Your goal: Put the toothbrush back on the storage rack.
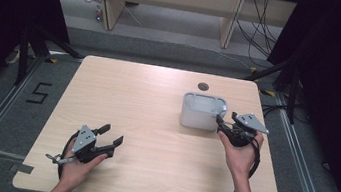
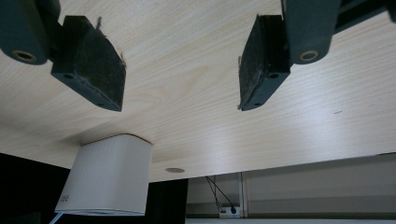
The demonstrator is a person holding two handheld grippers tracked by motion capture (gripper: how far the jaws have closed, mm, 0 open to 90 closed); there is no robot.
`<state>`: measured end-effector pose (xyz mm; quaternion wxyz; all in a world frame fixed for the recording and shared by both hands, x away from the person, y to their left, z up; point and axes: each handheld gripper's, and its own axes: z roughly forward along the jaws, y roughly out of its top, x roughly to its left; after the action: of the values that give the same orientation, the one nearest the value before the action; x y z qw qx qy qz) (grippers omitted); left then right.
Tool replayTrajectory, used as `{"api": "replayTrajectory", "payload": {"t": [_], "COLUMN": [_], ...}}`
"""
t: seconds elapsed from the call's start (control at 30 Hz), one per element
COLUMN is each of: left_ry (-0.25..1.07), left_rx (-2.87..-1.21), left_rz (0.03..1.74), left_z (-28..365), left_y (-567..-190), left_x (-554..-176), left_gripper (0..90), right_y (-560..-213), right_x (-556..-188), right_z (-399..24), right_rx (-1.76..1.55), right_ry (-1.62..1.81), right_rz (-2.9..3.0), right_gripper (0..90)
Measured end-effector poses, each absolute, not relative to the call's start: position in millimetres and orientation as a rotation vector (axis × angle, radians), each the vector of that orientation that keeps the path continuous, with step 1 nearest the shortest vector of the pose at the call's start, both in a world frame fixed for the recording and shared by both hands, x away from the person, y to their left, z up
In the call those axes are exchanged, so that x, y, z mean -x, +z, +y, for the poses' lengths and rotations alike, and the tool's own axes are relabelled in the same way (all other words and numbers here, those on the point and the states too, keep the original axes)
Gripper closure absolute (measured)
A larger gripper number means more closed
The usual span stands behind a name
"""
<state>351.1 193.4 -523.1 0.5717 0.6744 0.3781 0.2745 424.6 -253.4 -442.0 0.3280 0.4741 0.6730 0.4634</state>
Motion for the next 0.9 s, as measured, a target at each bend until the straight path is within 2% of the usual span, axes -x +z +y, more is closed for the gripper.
{"api": "replayTrajectory", "payload": {"t": [0.9], "left_ry": [0.647], "left_rx": [-1.579], "left_rz": [0.888], "left_z": [193.8], "left_y": [-523.1], "left_x": [-350.1], "left_gripper": [31.4], "right_y": [-462.0], "right_x": [-380.7], "right_z": [-257.2], "right_rx": [-1.264], "right_ry": [1.239], "right_rz": [1.825], "right_gripper": [37.8]}}
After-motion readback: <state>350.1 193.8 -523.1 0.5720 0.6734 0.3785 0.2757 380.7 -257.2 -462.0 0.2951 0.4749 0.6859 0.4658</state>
